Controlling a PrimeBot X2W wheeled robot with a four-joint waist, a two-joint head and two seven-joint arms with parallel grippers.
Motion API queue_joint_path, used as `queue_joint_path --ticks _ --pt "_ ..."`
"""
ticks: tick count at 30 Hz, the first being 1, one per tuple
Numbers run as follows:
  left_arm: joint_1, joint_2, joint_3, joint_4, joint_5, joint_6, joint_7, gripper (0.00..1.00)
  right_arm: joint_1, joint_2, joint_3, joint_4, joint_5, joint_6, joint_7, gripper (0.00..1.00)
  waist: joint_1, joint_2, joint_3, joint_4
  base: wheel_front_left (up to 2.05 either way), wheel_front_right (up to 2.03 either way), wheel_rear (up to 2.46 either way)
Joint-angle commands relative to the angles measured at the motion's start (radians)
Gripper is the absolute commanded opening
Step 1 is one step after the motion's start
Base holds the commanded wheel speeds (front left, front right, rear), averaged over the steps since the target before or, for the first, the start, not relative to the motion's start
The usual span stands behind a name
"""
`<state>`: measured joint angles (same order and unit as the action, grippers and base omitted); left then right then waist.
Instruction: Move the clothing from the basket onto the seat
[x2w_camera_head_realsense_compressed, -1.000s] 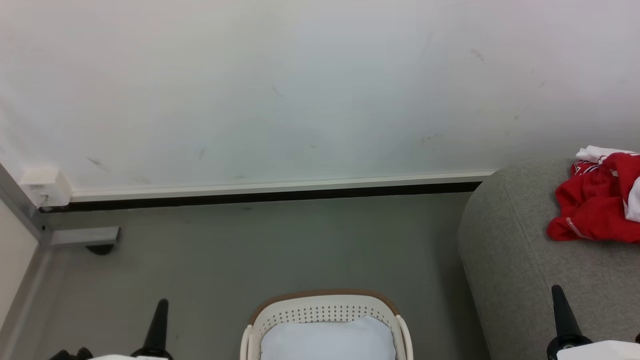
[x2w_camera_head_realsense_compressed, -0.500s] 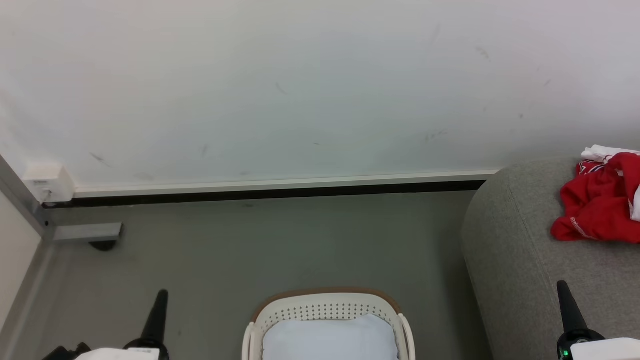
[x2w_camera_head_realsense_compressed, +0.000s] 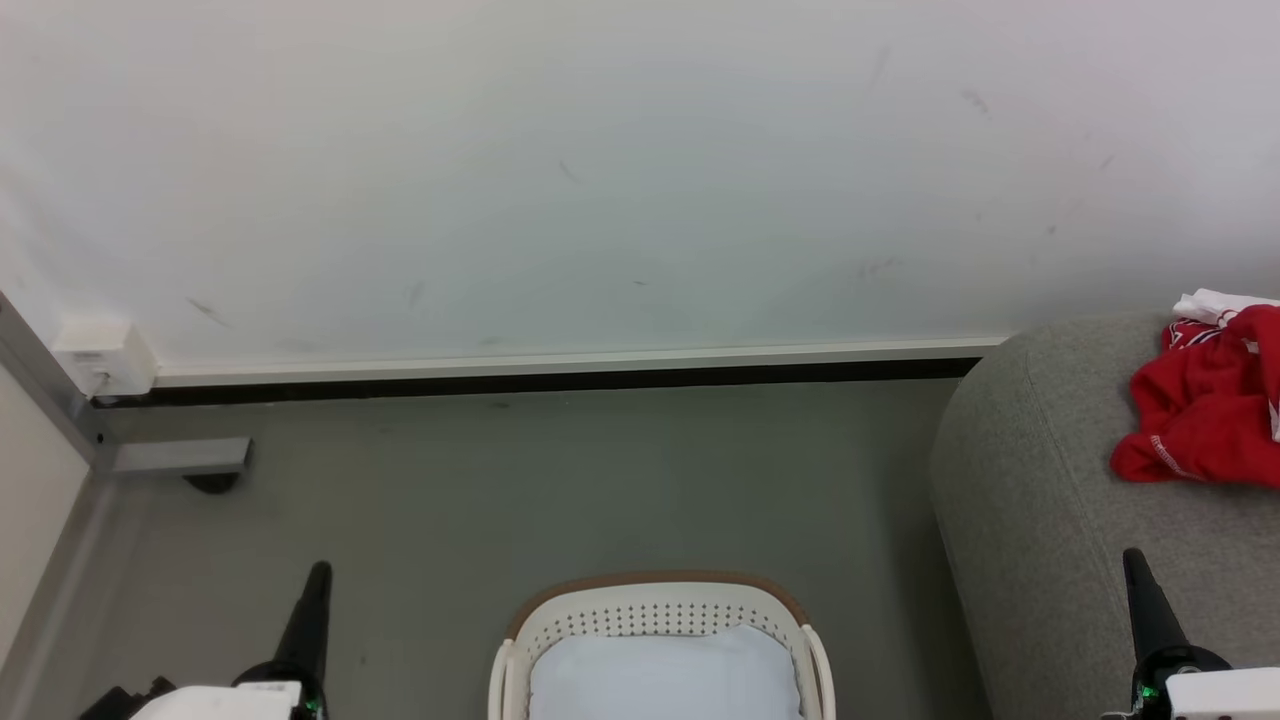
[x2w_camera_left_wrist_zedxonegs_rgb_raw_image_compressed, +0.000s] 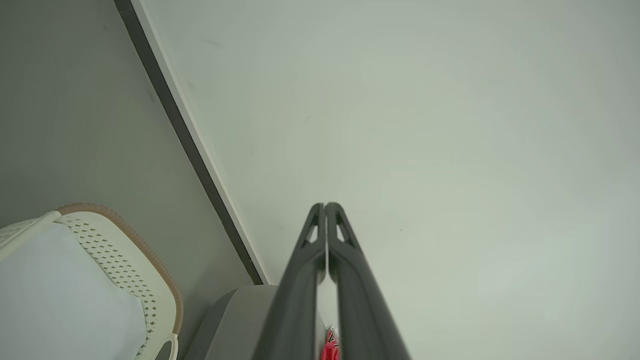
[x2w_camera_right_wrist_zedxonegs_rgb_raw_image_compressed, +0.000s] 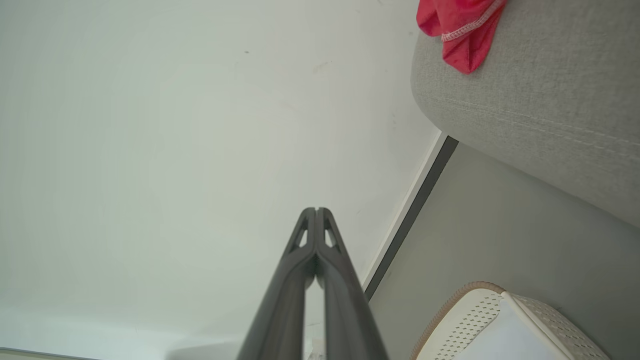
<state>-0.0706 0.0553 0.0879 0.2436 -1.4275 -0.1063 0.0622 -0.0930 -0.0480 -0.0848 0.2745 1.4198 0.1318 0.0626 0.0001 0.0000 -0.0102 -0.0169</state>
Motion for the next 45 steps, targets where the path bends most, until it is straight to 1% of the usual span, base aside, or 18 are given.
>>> queue_joint_path --ticks 1,27,45 --pt "-0.015 0.002 0.006 -0.003 -0.025 -0.009 0.01 0.0 -0.015 -0.003 -0.007 -0.01 0.02 -0.002 0.008 0.0 -0.0001 0.0 0.001 0.001 0.0 0.0 0.0" --pt "-0.044 -0.005 0.029 0.002 -0.192 -0.028 0.055 0.0 -0.021 -0.004 -0.033 -0.034 0.195 -0.002 0.054 0.0 -0.0001 0.0 0.013 0.017 0.0 0.0 0.0" --pt "-0.044 -0.005 0.029 0.002 -0.191 -0.028 0.056 0.0 -0.021 -0.004 -0.032 -0.033 0.194 -0.002 0.055 0.0 -0.0001 0.0 0.013 0.017 0.0 0.0 0.0"
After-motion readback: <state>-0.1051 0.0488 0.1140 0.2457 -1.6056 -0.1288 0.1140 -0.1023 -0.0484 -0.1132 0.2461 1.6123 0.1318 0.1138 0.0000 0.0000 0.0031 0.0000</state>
